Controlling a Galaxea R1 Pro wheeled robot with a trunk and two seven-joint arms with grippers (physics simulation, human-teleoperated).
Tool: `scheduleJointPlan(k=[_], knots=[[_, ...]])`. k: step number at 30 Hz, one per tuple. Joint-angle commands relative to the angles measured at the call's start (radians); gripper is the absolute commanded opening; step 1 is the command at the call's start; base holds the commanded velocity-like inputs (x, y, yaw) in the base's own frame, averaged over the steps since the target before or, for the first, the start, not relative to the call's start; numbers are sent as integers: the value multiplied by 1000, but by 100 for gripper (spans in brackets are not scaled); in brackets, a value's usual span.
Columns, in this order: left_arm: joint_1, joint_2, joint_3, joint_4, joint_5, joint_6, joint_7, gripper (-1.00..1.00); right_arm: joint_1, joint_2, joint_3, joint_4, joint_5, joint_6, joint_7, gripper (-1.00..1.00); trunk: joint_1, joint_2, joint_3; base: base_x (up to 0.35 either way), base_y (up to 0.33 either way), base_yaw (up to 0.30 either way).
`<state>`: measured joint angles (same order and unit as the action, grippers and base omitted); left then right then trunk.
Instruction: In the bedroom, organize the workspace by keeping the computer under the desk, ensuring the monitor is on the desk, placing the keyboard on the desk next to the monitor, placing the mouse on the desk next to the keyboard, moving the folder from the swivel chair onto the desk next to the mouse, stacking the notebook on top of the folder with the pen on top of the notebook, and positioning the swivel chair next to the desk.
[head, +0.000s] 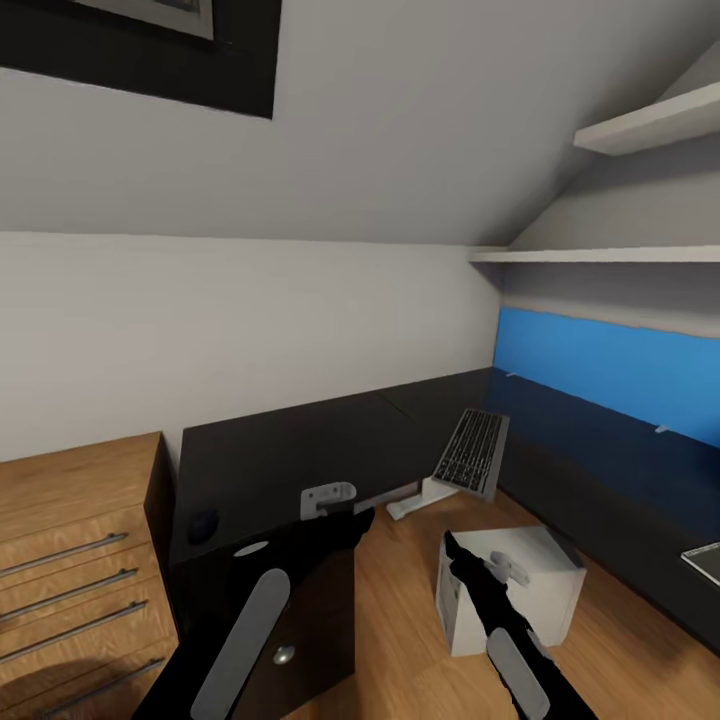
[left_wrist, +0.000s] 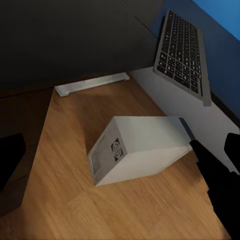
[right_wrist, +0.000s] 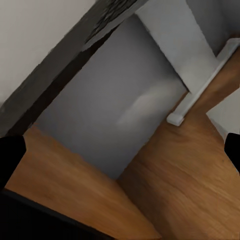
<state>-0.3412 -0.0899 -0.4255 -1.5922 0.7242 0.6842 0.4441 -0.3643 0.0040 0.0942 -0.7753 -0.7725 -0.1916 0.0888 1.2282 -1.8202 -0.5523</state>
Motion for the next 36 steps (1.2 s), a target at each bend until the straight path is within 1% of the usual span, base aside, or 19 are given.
scheduleJointPlan(k=[1, 4, 6, 8, 11, 12, 15, 17, 21, 26, 27, 28, 29, 30, 32, 33, 35, 36], knots=[[-1, 0, 0, -1, 11, 1, 10, 100, -1, 0, -7, 3, -37, -5, 29, 100, 4, -8, -4, 0, 0, 0], [-1, 1, 0, -2, 11, 1, 10, 100, -2, -1, -24, 4, -107, -3, 89, 100, 15, -29, -14, 0, 0, 0], [-1, 1, 0, -3, 11, 1, 10, 100, -2, -3, -31, 4, -146, 1, 119, 100, 23, -43, -20, 0, 0, 0], [-1, 1, 0, -3, 11, 1, 10, 100, -3, -6, -36, 2, -175, 7, 141, 100, 31, -57, -26, 0, 0, 0], [-1, 0, 0, -3, 11, 1, 10, 100, -3, -15, -41, -9, -209, 23, 165, 100, 42, -78, -36, 0, 0, 0], [-1, 0, 0, -3, 11, 1, 10, 100, -3, -21, -43, -24, -230, 36, 178, 100, 46, -85, -39, 0, 0, 0], [-1, 0, 0, -3, 11, 1, 10, 100, -4, -30, -45, -57, -262, 52, 197, 100, 58, -106, -48, 0, 0, 0], [-1, 1, 0, -3, 11, 1, 10, 100, -4, -34, -46, -78, -276, 59, 205, 100, 61, -113, -51, 0, 0, 0], [-1, 0, 0, -1, 11, 1, 10, 100, -4, -36, -47, -87, -281, 62, 203, 100, 61, -113, -51, 0, 0, 0], [-1, 1, 0, 0, 11, 1, 10, 100, -4, -31, -54, -90, -290, 62, 185, 100, 61, -113, -51, 0, 0, 0], [-1, 1, 0, 0, 11, 1, 9, 100, -5, -29, -61, -94, -315, 62, 168, 100, 61, -113, -51, 0, 0, 0], [-1, 1, 0, 0, 11, 1, 9, 100, -5, -28, -63, -94, -328, 63, 166, 100, 61, -113, -51, 0, 0, 0], [-1, 1, -1, 0, 11, 1, 9, 100, -5, -28, -66, -96, -366, 65, 163, 100, 61, -113, -51, 0, 0, 0], [-1, 2, -12, 0, 11, 1, 9, 100, -5, -31, -71, -97, -562, 90, 159, 100, 61, -113, -51, 0, 0, 0], [-1, 2, -16, 0, 11, 1, 8, 100, -5, -32, -72, -97, -626, 107, 159, 100, 61, -113, -51, 0, 0, 0], [-1, 3, -22, 0, 11, 1, 8, 100, -5, -32, -72, -97, -667, 119, 160, 100, 61, -113, -51, 0, 0, 0], [-1, 3, -31, 0, 11, 1, 8, 100, -5, -33, -73, -98, -703, 129, 160, 100, 61, -113, -51, 0, 0, 0], [-1, 3, -34, 0, 11, 1, 9, 100, -5, -34, -73, -98, -711, 131, 160, 100, 61, -113, -51, 5, 0, 0]])
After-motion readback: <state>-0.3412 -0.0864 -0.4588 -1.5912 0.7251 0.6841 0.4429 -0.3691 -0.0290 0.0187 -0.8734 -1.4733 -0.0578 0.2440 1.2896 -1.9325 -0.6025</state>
